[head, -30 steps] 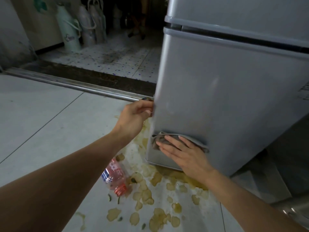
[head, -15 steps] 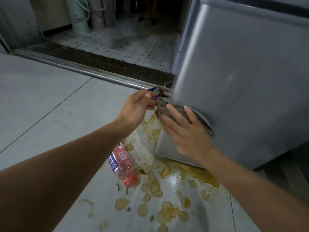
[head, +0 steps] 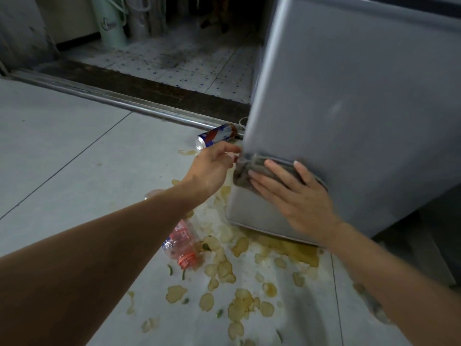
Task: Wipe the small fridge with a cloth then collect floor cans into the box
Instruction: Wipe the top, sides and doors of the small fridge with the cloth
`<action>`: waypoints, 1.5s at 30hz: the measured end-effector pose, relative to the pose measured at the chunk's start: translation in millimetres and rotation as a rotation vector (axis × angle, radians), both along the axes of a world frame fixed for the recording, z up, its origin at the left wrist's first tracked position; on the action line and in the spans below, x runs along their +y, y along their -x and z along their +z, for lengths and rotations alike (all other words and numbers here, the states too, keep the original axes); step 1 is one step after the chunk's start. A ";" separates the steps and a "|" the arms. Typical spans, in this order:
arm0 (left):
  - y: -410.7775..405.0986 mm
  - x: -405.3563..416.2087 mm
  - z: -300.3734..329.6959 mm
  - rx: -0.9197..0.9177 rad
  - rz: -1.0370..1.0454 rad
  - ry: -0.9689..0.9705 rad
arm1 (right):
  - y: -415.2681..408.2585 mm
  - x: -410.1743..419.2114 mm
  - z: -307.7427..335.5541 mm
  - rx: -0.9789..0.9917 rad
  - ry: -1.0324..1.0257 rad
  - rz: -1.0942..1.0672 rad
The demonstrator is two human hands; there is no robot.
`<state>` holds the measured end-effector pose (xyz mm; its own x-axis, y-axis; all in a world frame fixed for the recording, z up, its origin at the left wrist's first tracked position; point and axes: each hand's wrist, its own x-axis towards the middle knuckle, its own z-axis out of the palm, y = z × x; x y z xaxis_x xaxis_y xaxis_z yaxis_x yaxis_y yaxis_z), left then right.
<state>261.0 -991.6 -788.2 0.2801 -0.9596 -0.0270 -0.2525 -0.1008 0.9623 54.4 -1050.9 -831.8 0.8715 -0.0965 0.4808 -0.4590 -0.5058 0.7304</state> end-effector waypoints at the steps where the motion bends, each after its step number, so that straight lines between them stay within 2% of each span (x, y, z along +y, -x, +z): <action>1: 3.0 -0.6 -1.2 0.013 0.014 0.005 | 8.3 -3.1 4.0 -0.043 0.021 -0.006; 4: 10.8 -1.1 -7.7 -0.027 0.075 0.006 | 18.5 -2.0 -11.2 -0.128 -0.022 -0.075; 9: 21.8 0.0 -11.4 -0.235 0.137 -0.010 | 38.5 17.2 -52.0 0.195 -0.237 -0.141; 12: 29.9 -4.0 -9.4 -0.333 0.187 -0.040 | 44.0 18.5 -31.4 0.231 -0.224 -0.095; 17: 33.7 -12.1 -9.5 -0.329 0.265 -0.072 | 61.9 9.9 22.5 -0.210 0.006 -0.009; 19: 33.8 -12.8 -11.4 -0.334 0.269 -0.061 | 65.9 10.2 22.6 -0.333 0.009 -0.021; 21: 33.7 -12.9 -14.0 -0.343 0.275 -0.044 | 67.7 10.2 6.1 -0.354 -0.083 -0.014; 23: 33.9 -13.0 -16.1 -0.346 0.278 -0.029 | 73.3 10.3 -16.9 -0.269 -0.204 -0.010; 27: 32.2 -13.1 -16.5 -0.387 0.258 -0.020 | 81.5 22.3 -37.7 0.108 -0.410 -0.086; 29: 31.1 -13.4 -15.7 -0.413 0.248 -0.013 | 83.8 27.7 -34.5 0.133 -0.458 -0.148; 31: 31.4 -13.3 -15.3 -0.426 0.235 -0.012 | 90.7 28.0 -20.5 -0.024 -0.444 -0.232; 35: 32.8 -12.0 -15.9 -0.428 0.259 0.009 | 111.3 19.2 13.3 -0.517 -0.216 -0.285; 37: 33.2 -12.0 -16.9 -0.409 0.279 0.027 | 112.4 15.7 11.4 -0.586 -0.200 -0.304; 39: 33.6 -12.2 -18.5 -0.413 0.285 0.041 | 112.4 16.7 -8.6 -0.548 -0.205 -0.319; 41: 33.8 -11.8 -19.4 -0.432 0.280 0.042 | 120.2 21.7 -35.0 -0.399 -0.254 -0.348; 43: 34.4 -11.6 -18.9 -0.446 0.279 0.041 | 129.4 28.0 -48.8 -0.248 -0.372 -0.374; 45: 35.8 -10.6 -18.8 -0.453 0.281 0.043 | 131.9 33.2 -49.0 -0.224 -0.470 -0.414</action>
<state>225.2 -1002.2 -807.0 0.5006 -0.8436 0.1941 -0.6128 -0.1869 0.7678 -77.5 -1017.7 -880.8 0.6009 -0.6457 0.4713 -0.7992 -0.4960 0.3395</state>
